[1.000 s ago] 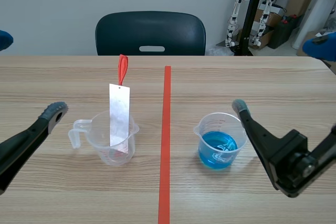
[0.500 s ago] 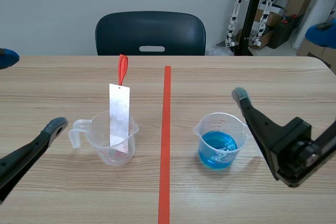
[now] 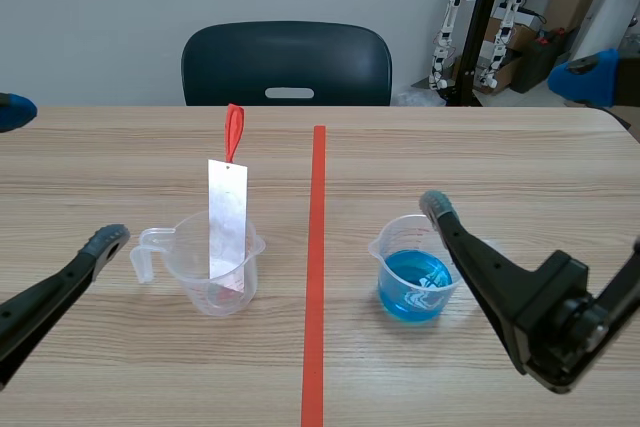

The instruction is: Do the redox reaction experiment. return to the home posture

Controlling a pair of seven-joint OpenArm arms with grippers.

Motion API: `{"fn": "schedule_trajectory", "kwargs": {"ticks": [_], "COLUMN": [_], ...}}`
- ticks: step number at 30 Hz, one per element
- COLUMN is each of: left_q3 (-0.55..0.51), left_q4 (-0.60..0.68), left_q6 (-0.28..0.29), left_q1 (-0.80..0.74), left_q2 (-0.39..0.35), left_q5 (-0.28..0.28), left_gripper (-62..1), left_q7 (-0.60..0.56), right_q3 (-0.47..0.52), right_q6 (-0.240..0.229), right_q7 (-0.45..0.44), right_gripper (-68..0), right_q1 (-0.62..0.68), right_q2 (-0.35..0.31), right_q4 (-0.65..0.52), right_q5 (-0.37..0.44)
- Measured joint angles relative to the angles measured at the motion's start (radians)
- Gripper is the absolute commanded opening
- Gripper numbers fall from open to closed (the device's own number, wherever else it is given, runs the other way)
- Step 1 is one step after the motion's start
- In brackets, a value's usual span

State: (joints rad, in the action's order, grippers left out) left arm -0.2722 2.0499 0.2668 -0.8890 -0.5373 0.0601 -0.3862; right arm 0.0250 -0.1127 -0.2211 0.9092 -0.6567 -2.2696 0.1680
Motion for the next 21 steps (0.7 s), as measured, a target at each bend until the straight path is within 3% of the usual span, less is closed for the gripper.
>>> {"fn": "schedule_trajectory", "kwargs": {"ticks": [21], "left_q3": [0.000], "left_q4": [0.000], "left_q6": [0.000], "left_q1": [0.000], "left_q2": [0.000], "left_q5": [0.000], "left_gripper": [-5.9], "left_q7": [0.000], "right_q3": [0.000], "right_q6": [0.001], "right_q7": [0.065], "right_gripper": [0.4], "right_q1": [0.000], "right_q2": [-0.039], "right_q4": [-0.001], "right_q5": [0.020]}}
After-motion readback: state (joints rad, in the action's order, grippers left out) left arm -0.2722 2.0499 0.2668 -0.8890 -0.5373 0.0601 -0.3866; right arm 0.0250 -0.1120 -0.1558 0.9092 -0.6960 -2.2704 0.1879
